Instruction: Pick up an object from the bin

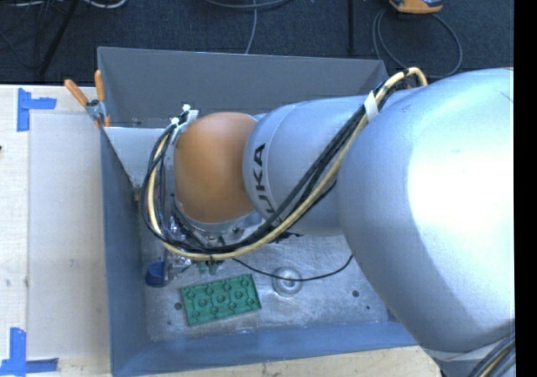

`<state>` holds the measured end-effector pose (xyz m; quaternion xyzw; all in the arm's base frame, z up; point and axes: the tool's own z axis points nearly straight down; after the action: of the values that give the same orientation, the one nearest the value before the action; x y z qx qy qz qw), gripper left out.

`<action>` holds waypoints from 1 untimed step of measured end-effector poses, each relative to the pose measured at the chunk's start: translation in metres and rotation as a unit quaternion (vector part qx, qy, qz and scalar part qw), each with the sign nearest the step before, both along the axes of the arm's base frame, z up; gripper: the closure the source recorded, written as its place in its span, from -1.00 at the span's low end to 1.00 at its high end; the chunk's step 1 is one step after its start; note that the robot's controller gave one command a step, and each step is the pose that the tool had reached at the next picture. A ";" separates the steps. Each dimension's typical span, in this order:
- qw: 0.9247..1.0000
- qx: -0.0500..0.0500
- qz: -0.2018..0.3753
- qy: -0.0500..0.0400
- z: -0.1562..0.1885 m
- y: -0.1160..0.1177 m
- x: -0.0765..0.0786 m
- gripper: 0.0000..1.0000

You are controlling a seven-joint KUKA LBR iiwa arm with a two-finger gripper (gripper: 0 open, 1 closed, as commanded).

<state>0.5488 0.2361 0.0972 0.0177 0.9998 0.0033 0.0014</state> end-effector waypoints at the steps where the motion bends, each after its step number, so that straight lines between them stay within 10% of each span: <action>1: 0.986 -0.003 0.168 -0.003 0.186 -0.030 -0.026 1.00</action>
Offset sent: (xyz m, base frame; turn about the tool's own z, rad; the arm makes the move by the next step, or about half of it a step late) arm -0.0272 -0.0310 0.1821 -0.3374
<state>0.5228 0.2056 0.2829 -0.1504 0.9886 0.0006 0.0036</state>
